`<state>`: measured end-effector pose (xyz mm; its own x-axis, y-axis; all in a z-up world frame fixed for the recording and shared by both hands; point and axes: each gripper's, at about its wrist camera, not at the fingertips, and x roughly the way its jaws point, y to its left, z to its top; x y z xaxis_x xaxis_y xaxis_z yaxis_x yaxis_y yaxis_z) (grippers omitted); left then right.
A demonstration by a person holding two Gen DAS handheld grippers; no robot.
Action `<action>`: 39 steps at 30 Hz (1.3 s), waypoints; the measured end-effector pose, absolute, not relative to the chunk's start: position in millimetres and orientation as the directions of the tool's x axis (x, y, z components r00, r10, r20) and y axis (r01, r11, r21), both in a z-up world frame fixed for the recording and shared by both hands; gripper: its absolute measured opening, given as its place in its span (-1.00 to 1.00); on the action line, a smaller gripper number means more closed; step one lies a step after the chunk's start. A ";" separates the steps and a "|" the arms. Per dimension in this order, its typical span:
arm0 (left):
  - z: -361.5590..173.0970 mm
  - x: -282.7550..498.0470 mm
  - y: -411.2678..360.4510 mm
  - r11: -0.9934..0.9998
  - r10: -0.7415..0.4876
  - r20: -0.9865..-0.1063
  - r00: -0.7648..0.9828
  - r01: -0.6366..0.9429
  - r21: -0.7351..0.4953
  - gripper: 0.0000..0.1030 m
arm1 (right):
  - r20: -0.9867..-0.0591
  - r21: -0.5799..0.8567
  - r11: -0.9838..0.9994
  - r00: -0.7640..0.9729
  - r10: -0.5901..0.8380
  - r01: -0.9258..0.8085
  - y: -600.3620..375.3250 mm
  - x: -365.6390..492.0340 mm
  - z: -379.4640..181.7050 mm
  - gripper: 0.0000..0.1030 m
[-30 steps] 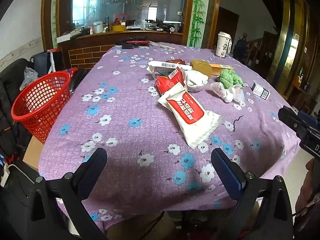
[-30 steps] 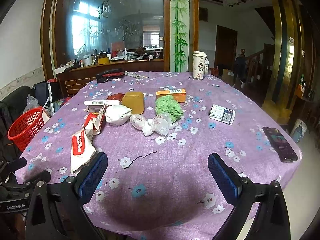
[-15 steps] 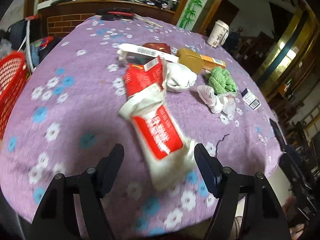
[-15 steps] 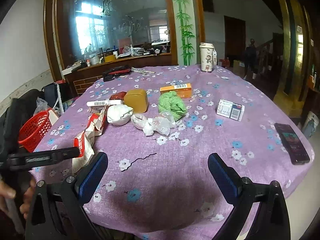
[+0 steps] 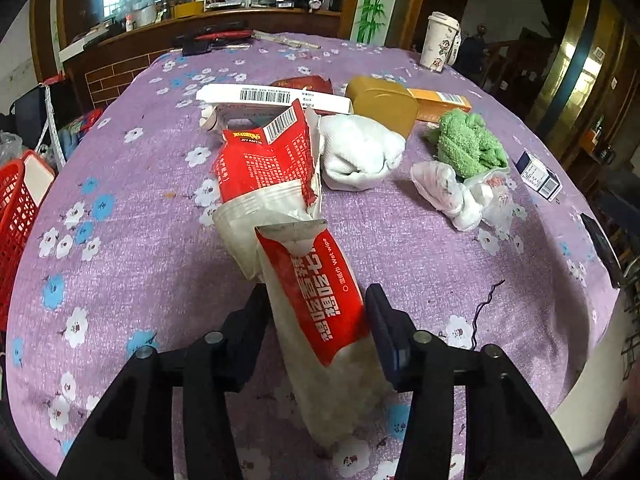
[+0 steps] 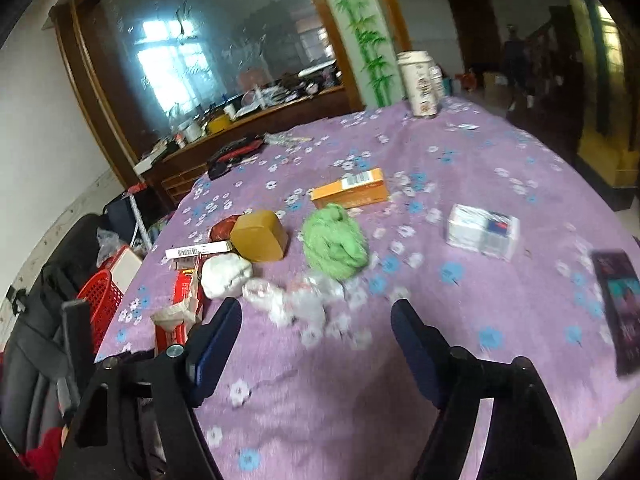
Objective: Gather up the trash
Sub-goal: 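Grasp the white-and-red snack bag with the left tool while the right tool grasps the green towel, then carry the snack bag and green towel over to the red mesh basket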
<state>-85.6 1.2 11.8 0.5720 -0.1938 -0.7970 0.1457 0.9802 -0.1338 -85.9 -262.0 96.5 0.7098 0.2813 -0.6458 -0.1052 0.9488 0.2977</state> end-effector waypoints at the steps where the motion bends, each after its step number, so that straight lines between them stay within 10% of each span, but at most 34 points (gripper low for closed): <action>1: 12.1 -86.5 3.6 0.978 -0.205 -0.795 0.571 0.151 -0.143 -0.11 | -0.653 0.299 0.948 0.702 0.283 -0.105 -262.2 -70.7 94.3 0.52; 7: 18.8 -94.0 16.9 0.971 -0.237 -0.781 0.578 0.165 -0.173 -0.13 | -0.731 0.319 0.946 0.619 0.287 -0.063 -269.5 6.2 61.4 0.14; 22: 35.8 -112.3 5.4 0.959 -0.266 -0.722 0.639 0.252 -0.130 -0.15 | -0.757 0.295 0.951 0.583 0.295 -0.098 -244.8 43.4 32.8 -0.05; 39: 16.8 -89.2 26.4 0.955 -0.297 -0.767 0.569 0.185 -0.232 -0.18 | -0.537 0.273 0.944 0.785 0.309 -0.185 -225.1 -75.5 115.0 -0.19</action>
